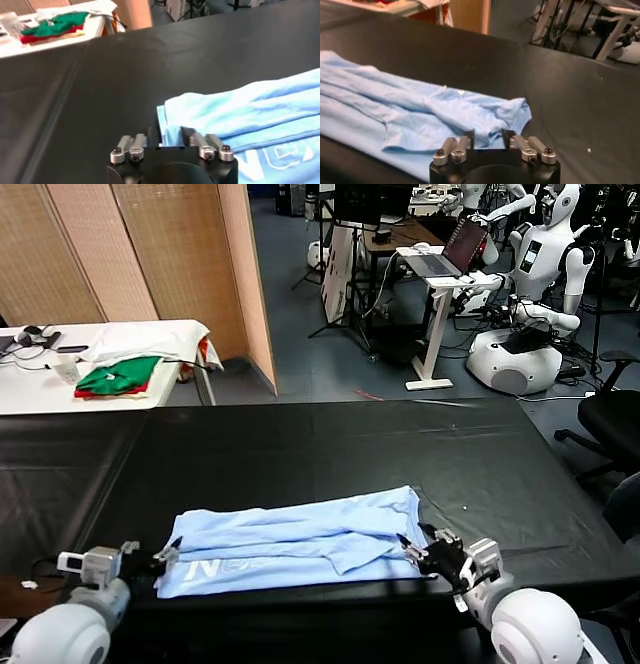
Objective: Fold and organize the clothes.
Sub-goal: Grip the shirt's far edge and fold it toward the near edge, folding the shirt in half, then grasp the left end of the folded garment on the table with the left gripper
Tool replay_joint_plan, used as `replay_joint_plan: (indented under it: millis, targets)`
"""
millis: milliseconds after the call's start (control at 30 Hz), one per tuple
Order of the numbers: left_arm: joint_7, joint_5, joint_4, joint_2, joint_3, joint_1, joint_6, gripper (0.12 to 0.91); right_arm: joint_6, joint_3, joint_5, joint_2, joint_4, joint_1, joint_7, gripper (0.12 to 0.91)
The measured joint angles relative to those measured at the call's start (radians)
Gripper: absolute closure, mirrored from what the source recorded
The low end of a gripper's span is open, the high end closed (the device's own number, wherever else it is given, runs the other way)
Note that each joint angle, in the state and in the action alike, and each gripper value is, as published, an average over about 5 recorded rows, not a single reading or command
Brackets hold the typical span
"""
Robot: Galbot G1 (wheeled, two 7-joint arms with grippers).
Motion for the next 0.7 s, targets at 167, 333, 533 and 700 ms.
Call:
replay_joint_plan:
  millis: [167,333,533,700]
  targets:
    - [0.006,-0.097,0.068,-0.025,0.041,-0.084,-0.011,0.123,0.001,-0.039,-0.005,0.066,-0.114,0.088,-0.006,0.118]
    - [0.016,-0.124,0.119,-0.036,0.065,-0.129,-0.019,0.123,0.004,-0.075,-0.01,0.116,-0.202,0.149,-0.006,0.118]
    - [0.028,-0.167,0.169,-0.043,0.072,-0.155,-0.02,0.123,0.001,-0.092,-0.02,0.151,-0.276,0.184,-0.007,0.125]
    - [0.027,-0.195,0.186,-0.048,0.074,-0.166,-0.016,0.165,0.0,-0.098,-0.025,0.164,-0.301,0.191,-0.013,0.238]
